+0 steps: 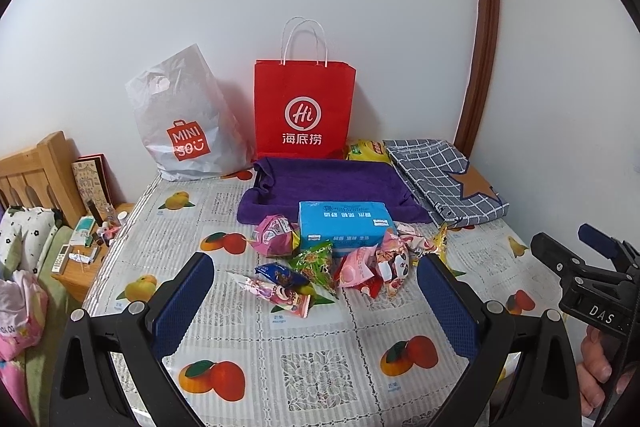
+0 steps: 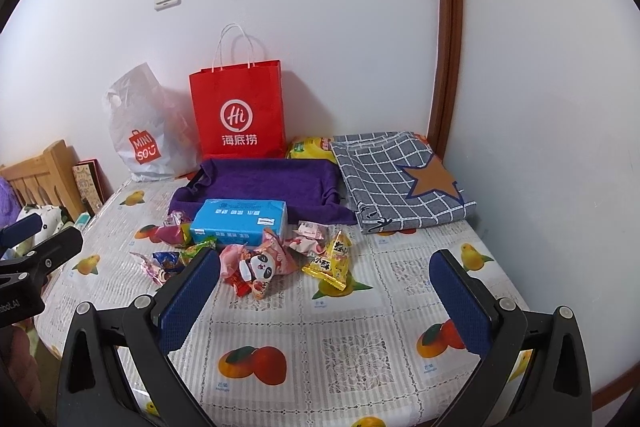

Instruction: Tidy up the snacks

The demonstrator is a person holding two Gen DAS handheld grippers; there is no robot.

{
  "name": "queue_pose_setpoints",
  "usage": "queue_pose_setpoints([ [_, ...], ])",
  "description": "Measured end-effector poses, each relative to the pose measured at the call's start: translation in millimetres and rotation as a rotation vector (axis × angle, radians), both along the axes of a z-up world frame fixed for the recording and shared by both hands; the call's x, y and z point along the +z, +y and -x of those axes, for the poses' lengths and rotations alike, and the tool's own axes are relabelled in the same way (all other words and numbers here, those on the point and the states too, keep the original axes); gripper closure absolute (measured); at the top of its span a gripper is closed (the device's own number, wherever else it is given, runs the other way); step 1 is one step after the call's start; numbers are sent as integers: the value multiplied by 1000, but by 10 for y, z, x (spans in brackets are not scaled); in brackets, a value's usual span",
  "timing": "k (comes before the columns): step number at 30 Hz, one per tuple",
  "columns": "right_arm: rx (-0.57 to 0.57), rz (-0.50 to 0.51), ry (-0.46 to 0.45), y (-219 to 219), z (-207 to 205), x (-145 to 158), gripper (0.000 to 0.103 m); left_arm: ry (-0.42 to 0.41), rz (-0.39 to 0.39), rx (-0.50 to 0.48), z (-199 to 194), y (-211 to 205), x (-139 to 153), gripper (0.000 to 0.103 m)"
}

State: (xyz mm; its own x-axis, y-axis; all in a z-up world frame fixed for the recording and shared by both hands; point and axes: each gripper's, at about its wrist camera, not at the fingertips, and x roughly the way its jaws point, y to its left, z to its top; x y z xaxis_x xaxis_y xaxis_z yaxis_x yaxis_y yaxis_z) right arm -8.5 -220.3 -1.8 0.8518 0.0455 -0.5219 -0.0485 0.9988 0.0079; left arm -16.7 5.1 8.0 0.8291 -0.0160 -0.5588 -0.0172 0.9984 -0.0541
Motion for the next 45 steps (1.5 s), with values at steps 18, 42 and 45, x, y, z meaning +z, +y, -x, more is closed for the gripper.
queue_pose_setpoints([
  [18,-19,2,0,23,1,1,0,21,-33,61,-48,63,-10,0],
  [42,57,-34,-23,16,-433,-223,0,64,64,-1,-520,239,-198,1],
  [45,65,-3,22,69,-565,-306,0,97,44,14,-662,266,-291,1],
])
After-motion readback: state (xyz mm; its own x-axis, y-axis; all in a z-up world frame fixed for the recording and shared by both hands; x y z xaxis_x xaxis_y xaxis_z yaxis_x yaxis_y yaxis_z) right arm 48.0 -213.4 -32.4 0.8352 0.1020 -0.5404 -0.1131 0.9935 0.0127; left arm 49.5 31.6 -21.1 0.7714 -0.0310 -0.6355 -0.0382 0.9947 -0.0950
